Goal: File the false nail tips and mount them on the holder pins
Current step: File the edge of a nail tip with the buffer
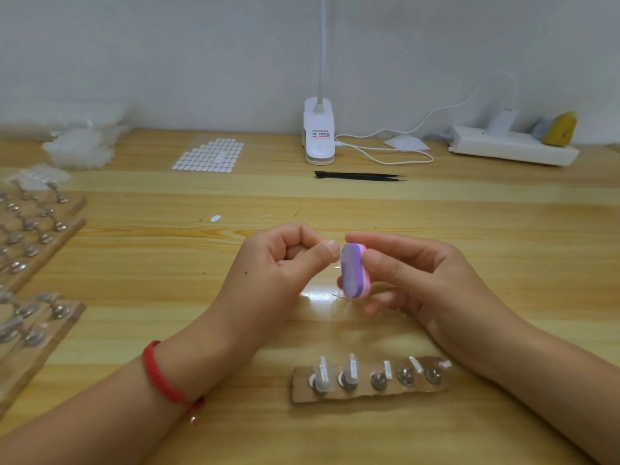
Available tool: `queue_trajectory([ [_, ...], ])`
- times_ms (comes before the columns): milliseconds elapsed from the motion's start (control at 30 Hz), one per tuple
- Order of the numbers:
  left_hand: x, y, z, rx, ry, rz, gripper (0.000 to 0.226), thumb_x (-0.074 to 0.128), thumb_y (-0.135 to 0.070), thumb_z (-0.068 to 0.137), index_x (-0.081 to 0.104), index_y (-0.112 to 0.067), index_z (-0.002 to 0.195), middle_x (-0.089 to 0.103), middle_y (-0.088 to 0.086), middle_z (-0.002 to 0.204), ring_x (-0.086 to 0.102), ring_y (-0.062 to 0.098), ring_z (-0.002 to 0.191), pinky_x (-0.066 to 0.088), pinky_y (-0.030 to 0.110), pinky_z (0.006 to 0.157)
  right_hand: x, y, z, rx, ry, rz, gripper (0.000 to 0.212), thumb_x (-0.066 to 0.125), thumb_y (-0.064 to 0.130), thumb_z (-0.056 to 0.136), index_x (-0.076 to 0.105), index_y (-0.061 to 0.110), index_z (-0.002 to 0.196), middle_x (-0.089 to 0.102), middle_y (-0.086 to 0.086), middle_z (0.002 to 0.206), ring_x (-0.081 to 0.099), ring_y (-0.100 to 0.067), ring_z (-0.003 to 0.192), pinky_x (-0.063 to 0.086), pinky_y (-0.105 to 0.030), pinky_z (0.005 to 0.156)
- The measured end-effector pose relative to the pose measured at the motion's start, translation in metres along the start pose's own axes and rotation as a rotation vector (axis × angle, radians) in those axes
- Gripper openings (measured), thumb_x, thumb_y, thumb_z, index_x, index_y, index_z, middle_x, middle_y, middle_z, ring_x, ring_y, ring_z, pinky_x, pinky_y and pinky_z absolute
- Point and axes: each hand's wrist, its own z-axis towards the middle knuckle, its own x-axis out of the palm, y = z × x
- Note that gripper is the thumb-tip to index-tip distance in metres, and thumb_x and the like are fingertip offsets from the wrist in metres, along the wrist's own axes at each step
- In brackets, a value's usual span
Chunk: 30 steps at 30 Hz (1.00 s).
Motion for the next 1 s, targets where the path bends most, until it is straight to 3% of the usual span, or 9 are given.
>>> queue_trajectory([
  [200,0.0014,0.0000,-0.0007,0.010,-0.006,-0.006,0.019,0.064,-0.015,0.083,0.061,-0.009,0.065,0.027,-0.007,0.046,0.022,0.005,0.043,0.024,0.010,0.041,-0.0021,-0.0013,0.0018,-0.006,-0.006,0.072,0.032,0.073,0.030,0.070,0.078,0.025,0.101,0.076,-0.009,0.094,0.073,-0.017,0.078,0.057,-0.021,0.065],
  [400,0.0052,0.0001,-0.0009,0.045,0.019,0.030,0.020,0.064,-0.014,0.085,0.063,0.000,0.071,0.028,0.002,0.051,0.022,0.005,0.044,0.022,0.012,0.043,-0.0034,-0.0011,0.0045,-0.010,-0.039,0.149,0.030,0.067,0.021,0.073,0.077,0.015,0.101,0.075,-0.013,0.094,0.072,-0.017,0.082,0.057,-0.023,0.067],
  [500,0.0028,0.0016,0.0005,0.040,-0.023,0.022,0.020,0.064,-0.014,0.086,0.063,-0.002,0.071,0.027,-0.001,0.049,0.021,0.005,0.043,0.023,0.012,0.042,-0.0014,-0.0012,0.0035,-0.003,-0.012,0.115,0.031,0.067,0.021,0.073,0.076,0.014,0.102,0.075,-0.013,0.094,0.072,-0.019,0.083,0.057,-0.024,0.066],
  [633,0.0063,0.0016,-0.0019,0.055,0.053,0.043,0.019,0.064,-0.014,0.085,0.064,-0.001,0.072,0.029,0.000,0.051,0.022,0.007,0.046,0.022,0.014,0.045,-0.0034,-0.0007,0.0050,-0.002,-0.067,0.185,0.029,0.065,0.016,0.076,0.076,0.009,0.102,0.075,-0.013,0.096,0.072,-0.017,0.083,0.057,-0.024,0.067],
  [767,0.0035,0.0040,0.0011,0.060,-0.015,0.040,0.021,0.065,-0.017,0.085,0.062,-0.001,0.070,0.028,-0.003,0.049,0.022,0.005,0.043,0.023,0.011,0.043,-0.0014,-0.0010,0.0040,0.002,-0.031,0.142,0.030,0.067,0.018,0.075,0.075,0.011,0.103,0.075,-0.015,0.096,0.072,-0.019,0.083,0.057,-0.024,0.066],
  [900,0.0059,0.0031,-0.0019,0.082,0.109,0.082,0.021,0.069,-0.021,0.085,0.066,-0.006,0.070,0.028,-0.004,0.051,0.023,0.009,0.048,0.023,0.016,0.048,-0.0027,-0.0013,0.0049,-0.013,-0.070,0.168,0.027,0.066,0.017,0.075,0.078,0.013,0.099,0.074,-0.015,0.097,0.071,-0.018,0.083,0.057,-0.024,0.067],
  [1000,0.0040,0.0059,0.0010,0.053,-0.010,0.042,0.020,0.065,-0.015,0.086,0.062,-0.003,0.070,0.028,-0.002,0.050,0.023,0.005,0.044,0.024,0.011,0.044,-0.0022,-0.0013,0.0051,-0.017,-0.058,0.154,0.029,0.068,0.020,0.072,0.077,0.013,0.099,0.074,-0.015,0.094,0.072,-0.019,0.082,0.057,-0.024,0.066],
])
